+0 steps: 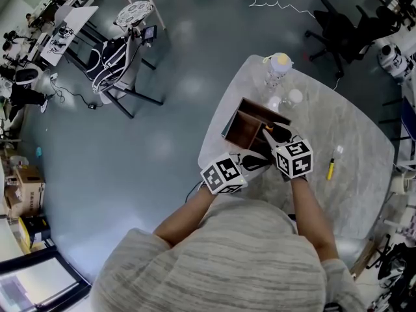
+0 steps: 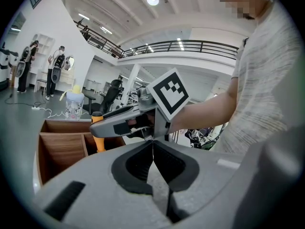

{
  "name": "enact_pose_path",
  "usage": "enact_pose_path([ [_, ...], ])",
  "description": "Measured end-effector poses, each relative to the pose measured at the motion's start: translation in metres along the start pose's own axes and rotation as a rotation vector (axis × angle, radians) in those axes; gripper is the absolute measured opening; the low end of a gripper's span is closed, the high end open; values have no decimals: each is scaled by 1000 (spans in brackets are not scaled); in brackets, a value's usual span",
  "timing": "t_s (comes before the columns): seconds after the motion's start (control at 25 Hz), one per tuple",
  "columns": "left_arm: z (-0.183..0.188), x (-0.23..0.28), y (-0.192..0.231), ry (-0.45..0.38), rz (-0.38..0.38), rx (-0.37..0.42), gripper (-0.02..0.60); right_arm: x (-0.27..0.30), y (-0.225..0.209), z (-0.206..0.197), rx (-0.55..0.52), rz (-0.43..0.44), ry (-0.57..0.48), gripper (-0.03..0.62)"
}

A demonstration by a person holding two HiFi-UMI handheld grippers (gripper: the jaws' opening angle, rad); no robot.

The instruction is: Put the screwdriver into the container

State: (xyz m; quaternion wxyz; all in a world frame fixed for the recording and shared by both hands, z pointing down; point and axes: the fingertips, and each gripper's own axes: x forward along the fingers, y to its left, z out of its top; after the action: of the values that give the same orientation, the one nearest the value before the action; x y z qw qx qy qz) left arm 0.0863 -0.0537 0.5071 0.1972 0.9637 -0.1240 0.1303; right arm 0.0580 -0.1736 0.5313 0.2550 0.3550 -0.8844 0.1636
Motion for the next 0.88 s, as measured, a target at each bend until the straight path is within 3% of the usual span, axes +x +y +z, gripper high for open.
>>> enact_pose_path([
  [0.88,4,14,-8,11,-41,14,15,-39,-7,22,-3,-24,-90,112],
])
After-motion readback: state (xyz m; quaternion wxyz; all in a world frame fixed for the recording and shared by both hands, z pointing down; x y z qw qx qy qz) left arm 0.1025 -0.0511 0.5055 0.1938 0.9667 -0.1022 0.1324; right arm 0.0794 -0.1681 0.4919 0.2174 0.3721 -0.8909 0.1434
